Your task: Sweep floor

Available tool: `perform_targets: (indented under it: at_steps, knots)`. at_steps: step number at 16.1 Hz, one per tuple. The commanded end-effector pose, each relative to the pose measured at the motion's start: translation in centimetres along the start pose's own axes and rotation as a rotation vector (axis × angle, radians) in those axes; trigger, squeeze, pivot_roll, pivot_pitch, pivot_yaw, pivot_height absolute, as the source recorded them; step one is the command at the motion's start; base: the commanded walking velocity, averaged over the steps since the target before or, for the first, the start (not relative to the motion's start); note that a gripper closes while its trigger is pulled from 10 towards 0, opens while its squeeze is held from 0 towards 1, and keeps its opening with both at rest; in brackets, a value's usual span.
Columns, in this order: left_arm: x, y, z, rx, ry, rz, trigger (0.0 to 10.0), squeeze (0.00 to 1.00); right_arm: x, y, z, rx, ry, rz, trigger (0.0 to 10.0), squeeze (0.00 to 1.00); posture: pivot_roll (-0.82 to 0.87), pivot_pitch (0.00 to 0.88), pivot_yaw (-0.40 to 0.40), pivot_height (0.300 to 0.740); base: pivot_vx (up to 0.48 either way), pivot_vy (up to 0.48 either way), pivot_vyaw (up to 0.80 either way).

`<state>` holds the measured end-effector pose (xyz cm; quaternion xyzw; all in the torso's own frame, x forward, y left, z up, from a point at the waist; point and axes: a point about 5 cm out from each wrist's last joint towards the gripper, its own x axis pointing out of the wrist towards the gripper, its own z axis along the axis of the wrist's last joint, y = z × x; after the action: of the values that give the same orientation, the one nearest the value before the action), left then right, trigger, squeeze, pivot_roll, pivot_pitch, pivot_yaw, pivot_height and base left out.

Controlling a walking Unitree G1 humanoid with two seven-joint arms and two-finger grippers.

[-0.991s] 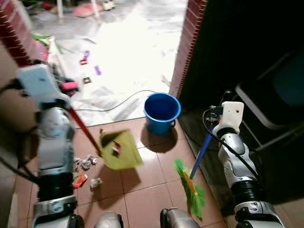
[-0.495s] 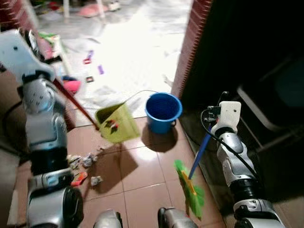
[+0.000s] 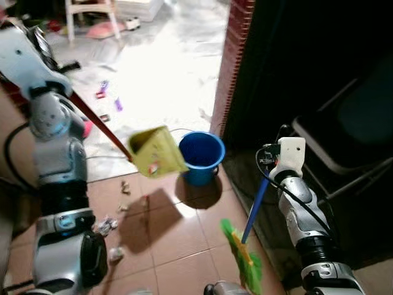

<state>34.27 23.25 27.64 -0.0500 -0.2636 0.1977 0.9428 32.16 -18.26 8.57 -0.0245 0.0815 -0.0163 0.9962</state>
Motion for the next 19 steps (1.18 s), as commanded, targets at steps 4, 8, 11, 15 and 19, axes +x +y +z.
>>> perform_targets:
  at_steps: [4, 8, 11, 15, 19]
  knots:
    - [0.8, -1.1, 2.3, -0.065, -0.113, -0.025, 10.0, 0.0, 0.0, 0.0, 0.1, -0.012, -0.005, 0.017, 10.0, 0.0, -0.08, 0.029, -0.006, 0.74, 0.469, 0.0, -0.34]
    - [0.5, -2.0, 1.6, -0.066, -0.095, -0.051, 10.0, 0.0, 0.0, 0.2, 0.2, -0.016, -0.007, 0.028, 10.0, 0.0, -0.09, 0.031, -0.003, 0.74, 0.469, 0.0, 0.0]
    - [0.1, -2.7, 1.0, -0.073, -0.078, -0.071, 10.0, 0.0, 0.0, 0.3, 0.2, -0.02, -0.007, 0.037, 10.0, 0.0, -0.09, 0.033, -0.002, 0.74, 0.458, 0.0, 0.0]
    - [-0.6, -4.1, 0.5, -0.046, -0.08, -0.145, 10.0, 0.0, 0.0, 0.4, 0.2, -0.019, -0.004, 0.046, 10.0, 0.0, -0.09, 0.036, 0.001, 0.74, 0.175, 0.0, 0.0]
    - [-2.0, -6.1, -0.3, -0.036, -0.077, -0.262, 10.0, 0.0, 0.0, 0.5, 0.2, -0.014, -0.005, 0.048, 10.0, 0.0, -0.09, 0.036, 0.003, 0.74, 0.0, 0.0, 0.0]
